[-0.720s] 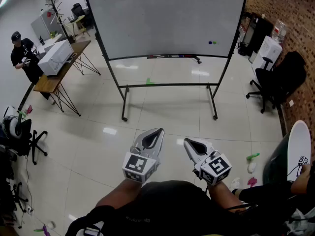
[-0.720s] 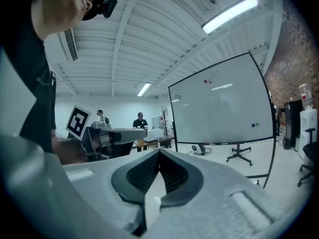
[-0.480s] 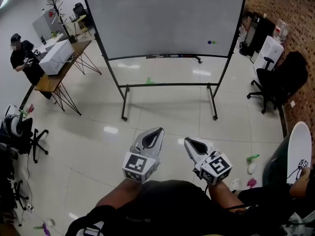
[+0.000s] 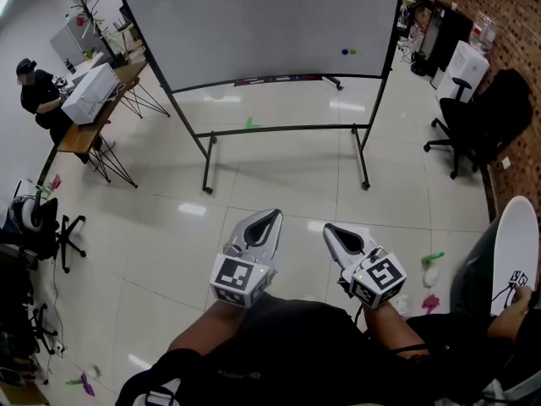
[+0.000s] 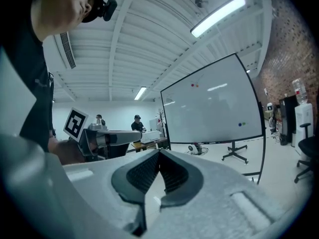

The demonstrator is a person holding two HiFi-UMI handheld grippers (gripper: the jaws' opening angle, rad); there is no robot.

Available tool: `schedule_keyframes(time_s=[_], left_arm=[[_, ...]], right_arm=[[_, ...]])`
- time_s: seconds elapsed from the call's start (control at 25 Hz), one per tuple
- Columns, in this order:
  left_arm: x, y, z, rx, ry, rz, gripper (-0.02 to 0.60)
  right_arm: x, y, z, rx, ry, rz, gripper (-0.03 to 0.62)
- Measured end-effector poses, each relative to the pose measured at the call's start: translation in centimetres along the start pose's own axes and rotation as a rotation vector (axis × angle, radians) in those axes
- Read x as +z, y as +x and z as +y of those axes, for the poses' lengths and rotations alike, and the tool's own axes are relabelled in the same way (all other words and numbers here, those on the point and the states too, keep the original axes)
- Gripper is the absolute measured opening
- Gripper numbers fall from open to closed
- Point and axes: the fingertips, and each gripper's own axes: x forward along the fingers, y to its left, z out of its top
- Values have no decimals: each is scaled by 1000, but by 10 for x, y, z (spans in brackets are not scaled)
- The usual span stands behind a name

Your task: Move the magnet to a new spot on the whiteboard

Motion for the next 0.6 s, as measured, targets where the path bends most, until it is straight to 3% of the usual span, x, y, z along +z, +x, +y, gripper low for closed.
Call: schedule_keyframes(time_s=[0.24,0.6], left_arm=[[2,18,-10,24,-16,28,17],[1,44,52,83,-51,37,17]], right_arm=[[-11,-12,-31,-20,26,19,6],[-11,49,-47,24,6,43,6]])
